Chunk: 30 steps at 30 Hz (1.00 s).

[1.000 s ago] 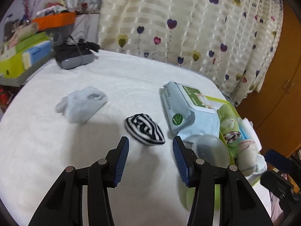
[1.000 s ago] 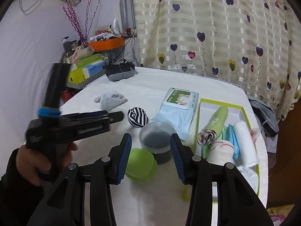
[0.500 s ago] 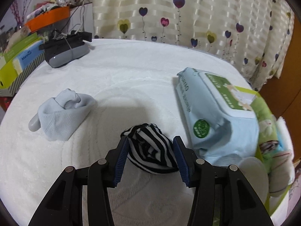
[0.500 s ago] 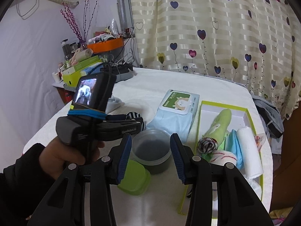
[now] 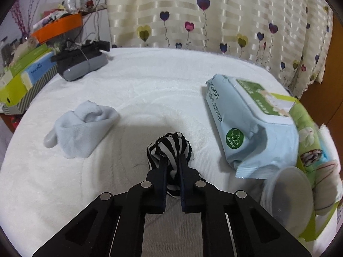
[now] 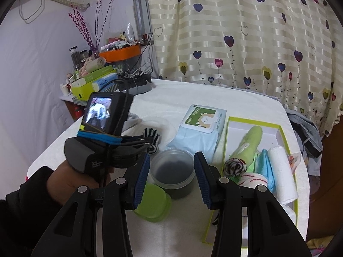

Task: Organize soft objects
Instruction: 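Grasp the light grey sock with the right tool while the left holds the striped sock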

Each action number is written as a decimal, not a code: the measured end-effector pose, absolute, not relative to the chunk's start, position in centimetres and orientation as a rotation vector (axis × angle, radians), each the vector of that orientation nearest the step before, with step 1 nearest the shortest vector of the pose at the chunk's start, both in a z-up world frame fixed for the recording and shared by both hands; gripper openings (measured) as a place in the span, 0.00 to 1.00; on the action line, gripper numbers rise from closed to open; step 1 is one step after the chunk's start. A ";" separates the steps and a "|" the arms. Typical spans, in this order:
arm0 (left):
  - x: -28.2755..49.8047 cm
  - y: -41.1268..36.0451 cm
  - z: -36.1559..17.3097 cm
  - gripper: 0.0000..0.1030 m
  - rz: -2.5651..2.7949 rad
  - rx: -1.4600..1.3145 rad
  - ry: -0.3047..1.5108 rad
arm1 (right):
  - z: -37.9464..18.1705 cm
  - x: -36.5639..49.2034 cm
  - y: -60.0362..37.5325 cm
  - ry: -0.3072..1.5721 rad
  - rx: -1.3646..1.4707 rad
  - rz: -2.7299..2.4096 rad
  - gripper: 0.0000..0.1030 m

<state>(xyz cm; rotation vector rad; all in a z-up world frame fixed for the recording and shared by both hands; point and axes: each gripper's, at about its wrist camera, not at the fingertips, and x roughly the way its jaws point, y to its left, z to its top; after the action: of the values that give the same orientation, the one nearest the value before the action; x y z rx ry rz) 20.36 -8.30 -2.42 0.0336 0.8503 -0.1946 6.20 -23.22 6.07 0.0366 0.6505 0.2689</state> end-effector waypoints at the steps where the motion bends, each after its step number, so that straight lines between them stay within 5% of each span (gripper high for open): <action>1: 20.1 -8.1 -2.2 0.09 -0.195 0.030 0.843 | 6.2 6.1 -23.2 0.648 0.036 0.269 0.43; 16: 13.8 1.9 1.2 0.09 -0.128 -0.111 0.727 | 6.7 10.3 -17.0 0.701 -0.085 0.380 0.43; 30: 12.7 10.2 1.0 0.09 -0.067 -0.212 0.688 | 4.0 23.1 -7.7 0.959 0.026 0.500 0.43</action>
<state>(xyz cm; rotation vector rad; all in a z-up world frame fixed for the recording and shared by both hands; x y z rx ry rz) 12.72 10.21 0.95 -0.2125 0.6877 -0.0674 23.09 -7.73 3.97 0.0264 0.9589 0.4999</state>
